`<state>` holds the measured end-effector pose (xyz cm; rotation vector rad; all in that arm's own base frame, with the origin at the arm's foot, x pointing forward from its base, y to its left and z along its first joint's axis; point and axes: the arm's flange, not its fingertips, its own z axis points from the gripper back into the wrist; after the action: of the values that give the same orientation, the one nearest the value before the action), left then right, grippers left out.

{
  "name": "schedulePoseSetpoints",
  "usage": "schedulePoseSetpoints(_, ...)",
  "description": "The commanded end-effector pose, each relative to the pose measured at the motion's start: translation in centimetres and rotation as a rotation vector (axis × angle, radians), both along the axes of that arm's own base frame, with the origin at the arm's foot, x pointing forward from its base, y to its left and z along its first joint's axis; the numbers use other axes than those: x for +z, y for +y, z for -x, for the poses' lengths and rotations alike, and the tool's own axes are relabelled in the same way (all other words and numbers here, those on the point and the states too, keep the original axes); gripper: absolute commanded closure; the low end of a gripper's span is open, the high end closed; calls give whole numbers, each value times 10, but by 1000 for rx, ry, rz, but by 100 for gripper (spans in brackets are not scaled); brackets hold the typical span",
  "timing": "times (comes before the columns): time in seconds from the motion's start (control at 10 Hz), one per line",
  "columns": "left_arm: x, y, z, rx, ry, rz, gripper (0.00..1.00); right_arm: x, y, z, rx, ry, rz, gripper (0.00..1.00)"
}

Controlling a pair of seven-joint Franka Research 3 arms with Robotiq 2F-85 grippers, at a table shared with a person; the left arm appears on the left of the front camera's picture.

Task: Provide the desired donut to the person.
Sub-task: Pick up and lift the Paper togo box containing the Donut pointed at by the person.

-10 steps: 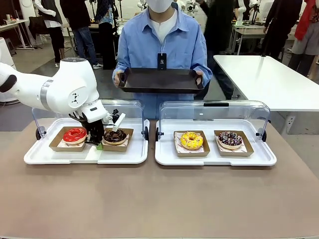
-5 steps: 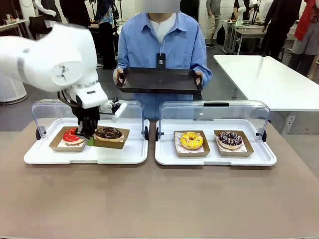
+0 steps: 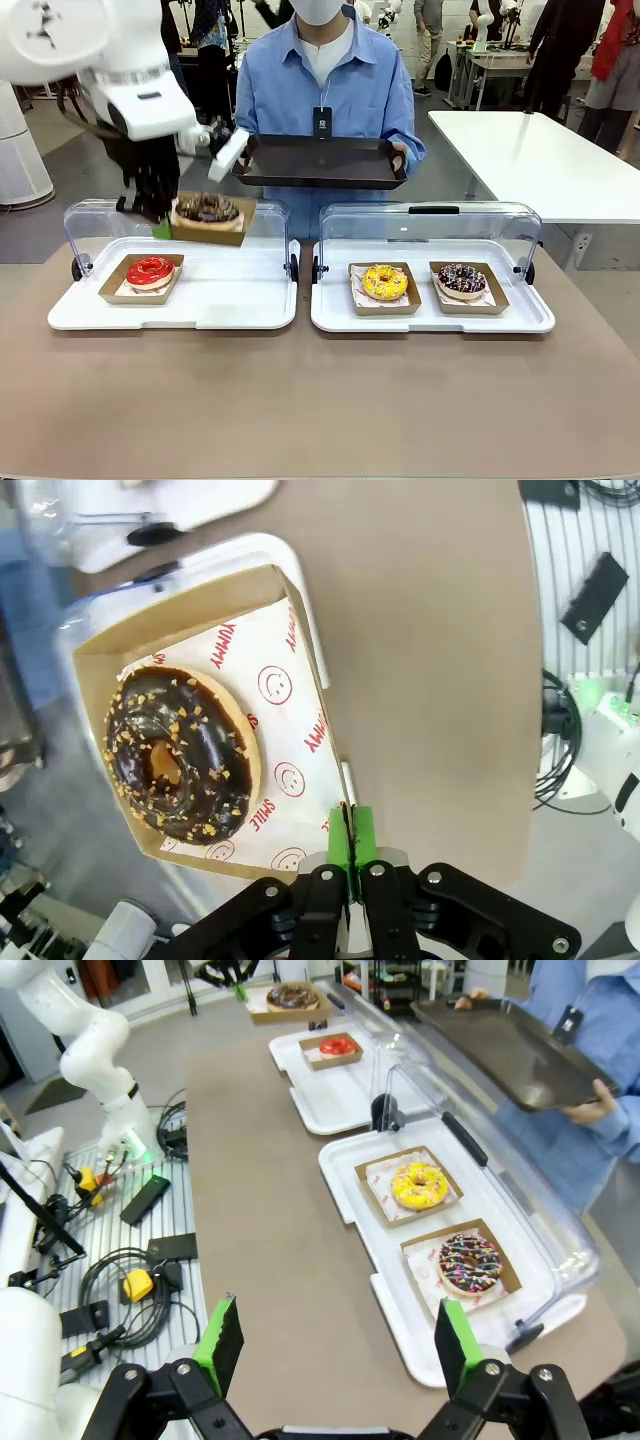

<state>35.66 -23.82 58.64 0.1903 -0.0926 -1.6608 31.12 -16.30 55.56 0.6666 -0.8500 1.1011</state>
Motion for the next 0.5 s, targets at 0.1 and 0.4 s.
schedulePoseSetpoints(0.1, 18, -7, -37, 41, -12, 15, 100, 1, 0, 0, 8, -12, -15, 0)
schedulePoseSetpoints(0.4, 20, -2, -37, 19, -12, 37, 100, 1, 0, 0, 8, -12, -15, 0)
